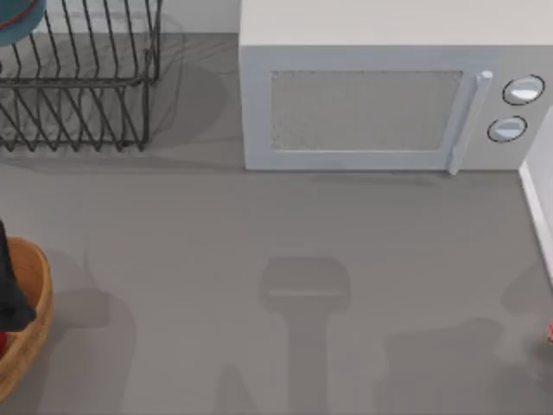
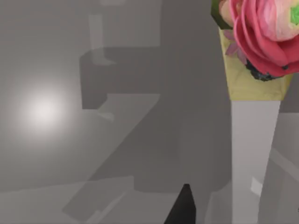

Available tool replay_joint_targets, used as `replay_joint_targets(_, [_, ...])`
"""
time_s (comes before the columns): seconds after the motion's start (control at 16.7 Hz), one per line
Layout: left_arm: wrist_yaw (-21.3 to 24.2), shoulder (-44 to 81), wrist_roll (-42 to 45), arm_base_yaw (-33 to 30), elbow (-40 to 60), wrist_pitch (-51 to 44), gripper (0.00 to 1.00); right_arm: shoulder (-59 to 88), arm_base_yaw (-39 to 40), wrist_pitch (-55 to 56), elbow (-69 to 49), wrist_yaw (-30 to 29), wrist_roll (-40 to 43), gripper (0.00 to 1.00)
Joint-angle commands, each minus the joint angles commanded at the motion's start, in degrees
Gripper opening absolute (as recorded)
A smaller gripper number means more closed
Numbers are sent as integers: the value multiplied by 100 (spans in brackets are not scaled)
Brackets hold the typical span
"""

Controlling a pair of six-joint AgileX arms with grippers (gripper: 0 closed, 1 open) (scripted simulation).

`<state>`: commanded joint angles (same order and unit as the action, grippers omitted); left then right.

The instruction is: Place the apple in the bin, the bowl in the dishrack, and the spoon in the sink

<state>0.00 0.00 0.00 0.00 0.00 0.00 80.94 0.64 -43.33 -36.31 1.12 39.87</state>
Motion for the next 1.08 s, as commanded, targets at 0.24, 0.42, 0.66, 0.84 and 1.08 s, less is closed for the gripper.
replay_joint_targets(0.24, [0, 0, 0, 0, 0, 0, 100, -395, -20, -1314, -712, 0, 16, 0])
replay_joint_targets(0.42, [0, 0, 0, 0, 0, 0, 100, -708, -29, -2073, -1194, -2, 16, 0])
replay_joint_targets(0.66, [0, 0, 0, 0, 0, 0, 100, -862, -30, -2292, -1362, -3, 2, 0])
replay_joint_targets(0.84, [0, 0, 0, 0, 0, 0, 100, -838, -20, -2278, -1346, -1, -6, 0])
replay_joint_targets(1.08, [0, 0, 0, 0, 0, 0, 100, -297, -67, -2518, -1947, -2, 91, 0])
